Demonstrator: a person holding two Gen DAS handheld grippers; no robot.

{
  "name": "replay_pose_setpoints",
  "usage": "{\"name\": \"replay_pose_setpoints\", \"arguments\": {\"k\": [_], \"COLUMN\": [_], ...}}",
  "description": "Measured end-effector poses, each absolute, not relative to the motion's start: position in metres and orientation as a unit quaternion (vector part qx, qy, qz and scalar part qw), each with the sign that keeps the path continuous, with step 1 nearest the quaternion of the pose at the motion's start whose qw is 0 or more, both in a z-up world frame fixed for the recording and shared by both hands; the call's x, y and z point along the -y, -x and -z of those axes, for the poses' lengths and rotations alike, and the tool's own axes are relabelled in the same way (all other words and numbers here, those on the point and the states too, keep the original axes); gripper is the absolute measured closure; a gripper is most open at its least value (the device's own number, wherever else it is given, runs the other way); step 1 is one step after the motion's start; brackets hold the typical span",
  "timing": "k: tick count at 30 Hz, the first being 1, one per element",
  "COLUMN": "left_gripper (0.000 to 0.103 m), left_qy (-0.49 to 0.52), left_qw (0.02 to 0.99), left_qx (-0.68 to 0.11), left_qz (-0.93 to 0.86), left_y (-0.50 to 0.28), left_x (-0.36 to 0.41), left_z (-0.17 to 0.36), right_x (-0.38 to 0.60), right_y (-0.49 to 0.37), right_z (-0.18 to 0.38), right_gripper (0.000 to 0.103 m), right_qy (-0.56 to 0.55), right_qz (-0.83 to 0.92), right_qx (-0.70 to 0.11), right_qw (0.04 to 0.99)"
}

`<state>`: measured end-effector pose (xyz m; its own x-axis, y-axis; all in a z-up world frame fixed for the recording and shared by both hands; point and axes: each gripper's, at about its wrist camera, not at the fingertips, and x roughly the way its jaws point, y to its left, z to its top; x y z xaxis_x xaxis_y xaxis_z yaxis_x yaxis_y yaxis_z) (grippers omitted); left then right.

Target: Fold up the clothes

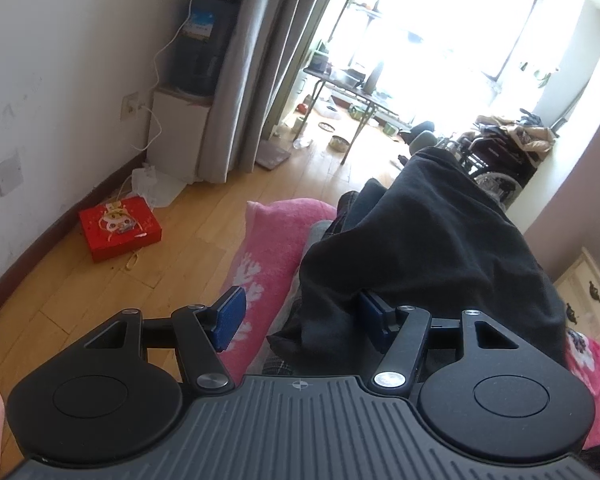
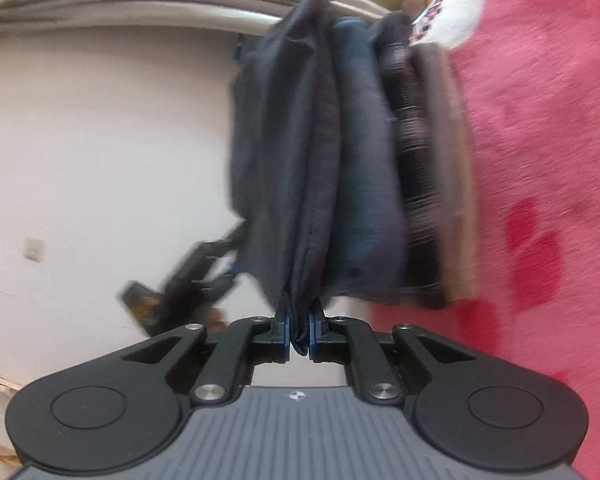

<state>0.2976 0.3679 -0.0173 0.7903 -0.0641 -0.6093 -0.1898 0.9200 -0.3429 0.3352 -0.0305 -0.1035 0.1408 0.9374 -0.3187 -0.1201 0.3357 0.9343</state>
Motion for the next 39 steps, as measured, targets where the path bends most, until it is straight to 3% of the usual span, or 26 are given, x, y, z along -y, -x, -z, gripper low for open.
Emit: {"name": "replay_pose_setpoints", "arguments": {"k": [6,12,17,22,25,28,33,36,38,39], "left_gripper": [0.041,0.041,0.041,0.042,0.042,0.042,0.04,0.021,0.0,0.0], "left_qy": [0.185,0.174,0.159,0.144,0.208,0.253,0.165,0.134,0.128,0.128], "left_qw": [0.931,0.952,0.952,0.939,0.93,0.926,0.952,0.962,0.967,0.969], "left_qx": [-0.311,-0.248,-0.261,-0.314,-0.299,-0.277,-0.256,-0.236,-0.219,-0.21], "left_qz": [-0.043,-0.033,0.025,-0.003,-0.043,-0.043,-0.021,-0.014,-0.018,-0.021], "left_y": [-0.285,-0.259,-0.288,-0.335,-0.33,-0.297,-0.195,-0.117,-0.065,-0.04], "left_x": [-0.369,-0.359,-0.316,-0.296,-0.319,-0.334,-0.298,-0.267,-0.244,-0.232], "left_z": [0.001,-0.038,-0.043,-0.013,-0.012,-0.029,-0.072,-0.095,-0.106,-0.111], "right_x": [0.047,0.062,0.011,-0.008,0.039,0.077,0.08,0.08,0.077,0.074], "right_y": [-0.338,-0.314,-0.306,-0.324,-0.347,-0.344,-0.258,-0.204,-0.165,-0.142], "right_z": [0.089,0.025,-0.007,0.016,0.032,0.035,-0.008,-0.035,-0.052,-0.058], "right_gripper": [0.074,0.074,0.075,0.075,0.075,0.075,0.074,0.071,0.058,0.052], "right_qy": [-0.342,-0.177,-0.092,-0.043,-0.141,-0.194,-0.117,-0.067,-0.032,-0.011], "right_qz": [-0.407,-0.396,-0.443,-0.423,-0.369,-0.325,-0.322,-0.32,-0.32,-0.321], "right_qx": [-0.493,-0.362,-0.265,-0.291,-0.339,-0.361,-0.363,-0.362,-0.361,-0.361], "right_qw": [0.689,0.825,0.852,0.857,0.854,0.852,0.867,0.873,0.875,0.875]}}
